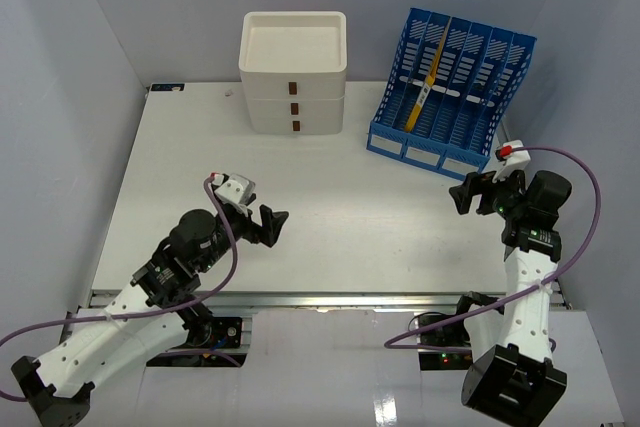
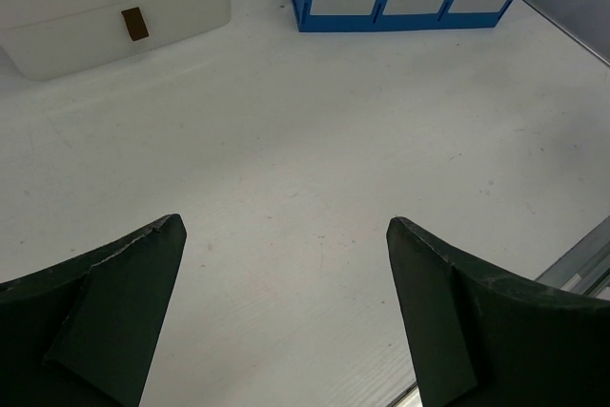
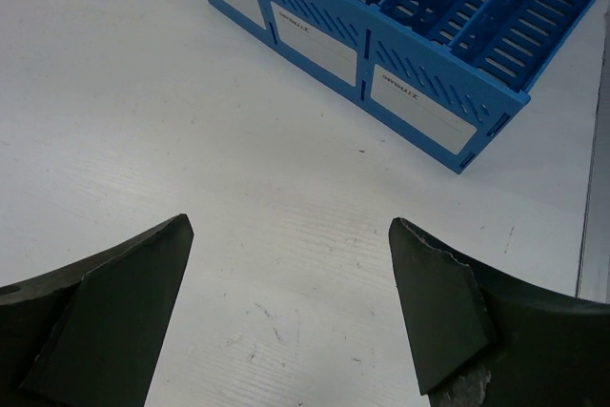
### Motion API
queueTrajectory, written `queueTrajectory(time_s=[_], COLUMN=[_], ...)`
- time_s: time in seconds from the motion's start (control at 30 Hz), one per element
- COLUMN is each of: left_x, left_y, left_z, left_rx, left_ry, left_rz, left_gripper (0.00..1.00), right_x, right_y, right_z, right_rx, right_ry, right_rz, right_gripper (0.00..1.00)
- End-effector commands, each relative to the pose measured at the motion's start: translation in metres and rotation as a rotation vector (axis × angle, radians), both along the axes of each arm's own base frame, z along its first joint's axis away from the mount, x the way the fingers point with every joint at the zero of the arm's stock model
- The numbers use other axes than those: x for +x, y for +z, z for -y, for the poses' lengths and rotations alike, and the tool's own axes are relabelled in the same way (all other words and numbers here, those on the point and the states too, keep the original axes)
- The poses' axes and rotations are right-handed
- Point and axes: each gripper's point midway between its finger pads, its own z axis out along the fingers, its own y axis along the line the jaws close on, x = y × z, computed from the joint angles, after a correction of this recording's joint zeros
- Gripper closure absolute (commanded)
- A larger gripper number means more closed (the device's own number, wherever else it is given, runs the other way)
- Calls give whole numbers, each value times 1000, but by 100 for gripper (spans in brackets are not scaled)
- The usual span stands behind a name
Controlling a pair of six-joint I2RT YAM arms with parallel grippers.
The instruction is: Organize the desk
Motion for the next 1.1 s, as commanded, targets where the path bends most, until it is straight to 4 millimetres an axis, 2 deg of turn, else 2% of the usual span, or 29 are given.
queueTrajectory(time_s=[0.0,0.2,0.47,0.57,0.77,1.07], left_x=[1,-2,-5,-2,7,8], left_y=[4,4,18,14,-15,-14], left_z=[-7,-12,-19,-20,-18,-18], left_rx=[-33,-45,-86,-84,29,29], left_ry=[32,49,72,95,141,118], left_rz=[28,13,37,-3,-132,-122], left_gripper=[2,2,2,2,2,2], right_x=[2,1,4,5,6,0], right_y=[8,8,0,-2,-6,-8], right_z=[10,16,28,34,32,49], right_rx=[6,-39,-75,-91,-71,-80], right_ry=[-75,-100,-138,-157,-144,-196], right_rz=[20,40,38,36,35,45], right_gripper=[10,10,10,10,10,10])
